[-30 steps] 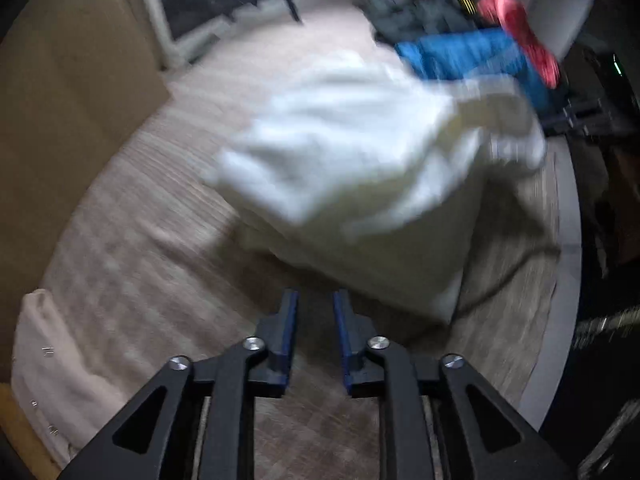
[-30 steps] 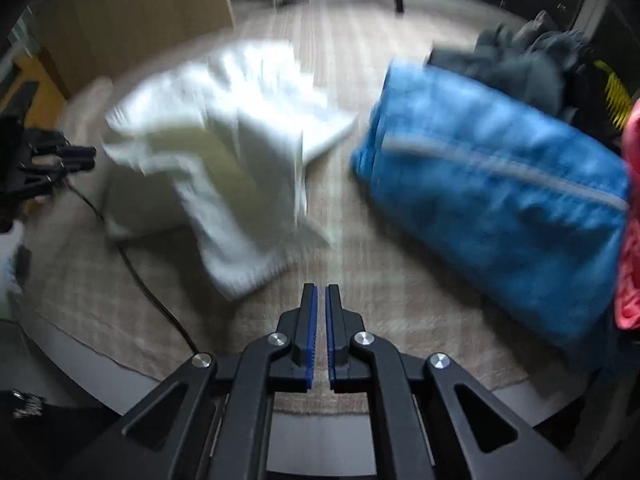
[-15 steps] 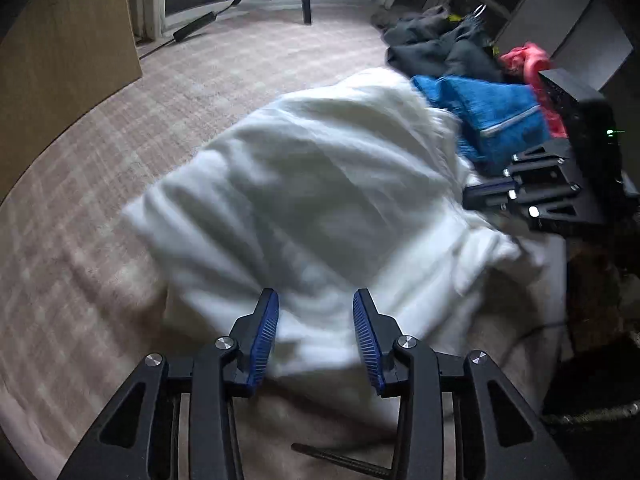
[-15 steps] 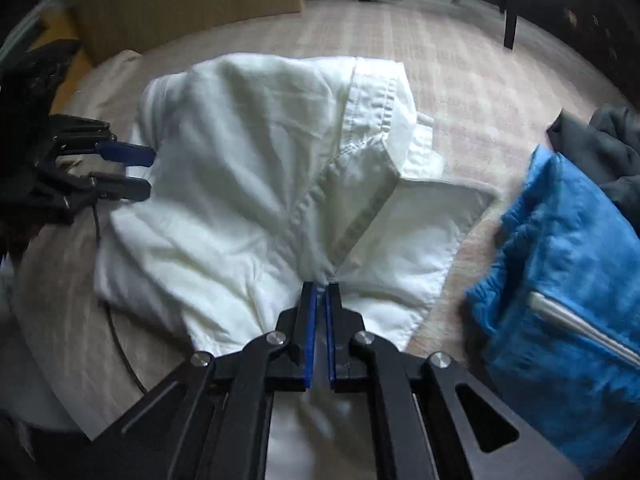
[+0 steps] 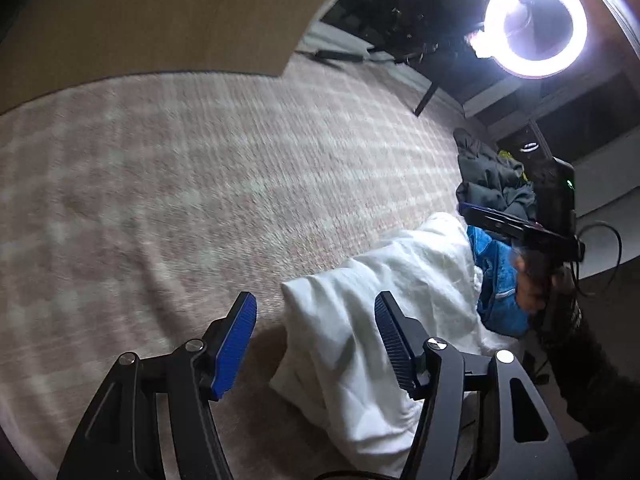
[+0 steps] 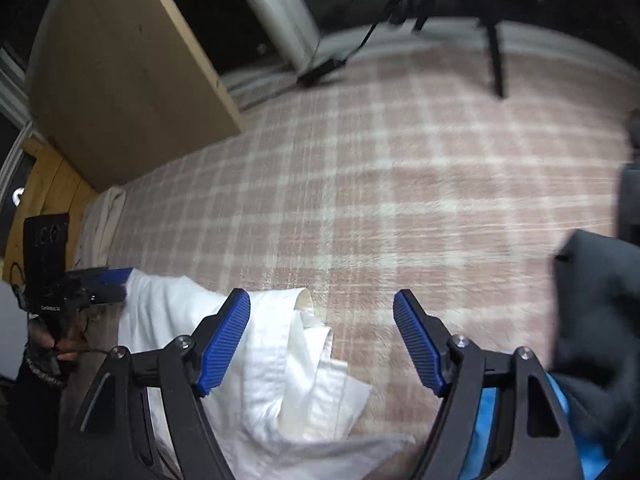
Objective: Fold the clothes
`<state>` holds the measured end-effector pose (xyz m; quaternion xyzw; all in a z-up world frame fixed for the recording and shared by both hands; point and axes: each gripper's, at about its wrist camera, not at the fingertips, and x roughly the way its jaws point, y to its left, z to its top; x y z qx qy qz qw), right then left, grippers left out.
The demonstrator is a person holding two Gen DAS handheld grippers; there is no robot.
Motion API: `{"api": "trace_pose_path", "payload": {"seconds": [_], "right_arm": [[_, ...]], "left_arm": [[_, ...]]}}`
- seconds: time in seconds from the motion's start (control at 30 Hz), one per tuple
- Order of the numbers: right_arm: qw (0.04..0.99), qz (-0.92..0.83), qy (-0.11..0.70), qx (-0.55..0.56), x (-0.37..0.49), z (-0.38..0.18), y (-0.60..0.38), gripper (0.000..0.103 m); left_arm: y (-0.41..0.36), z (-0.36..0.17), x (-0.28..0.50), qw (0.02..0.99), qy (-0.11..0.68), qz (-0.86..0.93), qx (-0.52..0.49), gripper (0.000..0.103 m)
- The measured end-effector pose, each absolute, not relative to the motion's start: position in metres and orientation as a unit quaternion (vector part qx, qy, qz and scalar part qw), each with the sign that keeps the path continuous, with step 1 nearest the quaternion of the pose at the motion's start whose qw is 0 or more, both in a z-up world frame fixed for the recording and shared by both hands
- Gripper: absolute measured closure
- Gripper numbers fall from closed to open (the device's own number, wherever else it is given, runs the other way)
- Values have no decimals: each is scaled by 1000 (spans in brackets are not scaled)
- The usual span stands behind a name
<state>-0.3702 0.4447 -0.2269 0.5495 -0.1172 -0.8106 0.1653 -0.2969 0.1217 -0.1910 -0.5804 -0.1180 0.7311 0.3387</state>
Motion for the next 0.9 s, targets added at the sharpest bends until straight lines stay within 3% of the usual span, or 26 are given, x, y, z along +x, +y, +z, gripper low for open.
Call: {"api": "trace_pose_path", "payload": {"seconds": [0.03, 0.07, 0.1, 0.13, 0.17, 0.2, 0.27, 0.4, 0.53, 0.57, 0.67, 0.77, 0.87, 0.9], "right_arm": [[175, -804, -119, 556, -373, -235, 443, 30], [185, -796, -125, 563, -374, -241, 441, 30], [195, -788, -136, 568, -375, -248, 440, 41], [207, -779, -153, 571, -377, -254, 439, 71], [219, -769, -173, 576, -377, -259, 438, 87], [228, -763, -189, 575, -373, -260, 436, 96], [225, -786, -189, 544, -359, -246, 434, 99], [162, -827, -151, 517, -346, -240, 430, 99], [136, -829, -111, 530, -348, -231, 416, 90], [121, -849, -95, 506, -342, -216, 416, 89], [153, -874, -47, 459, -332, -185, 401, 88], [239, -828, -57, 504, -346, -201, 372, 88], [208, -809, -20, 550, -364, -240, 359, 88], [190, -808, -11, 558, -370, -251, 359, 99]], "left_arm": [[125, -193, -296, 342, -122, 730, -579, 50], [127, -194, -295, 344, -125, 729, -578, 64], [128, -193, -294, 345, -127, 732, -574, 69], [128, -192, -292, 343, -127, 736, -570, 74], [127, -190, -289, 333, -121, 746, -564, 88], [126, -186, -286, 322, -118, 756, -558, 89], [123, -177, -273, 306, -122, 775, -539, 92], [133, -183, -251, 248, -53, 821, -511, 96], [129, -178, -255, 211, -37, 829, -516, 88], [128, -168, -253, 203, -30, 837, -507, 92], [134, -138, -245, 230, -29, 850, -472, 92], [156, -134, -249, 292, -54, 828, -475, 84], [177, -164, -259, 261, 0, 824, -503, 81], [177, -178, -261, 241, 22, 821, -516, 82]]}}
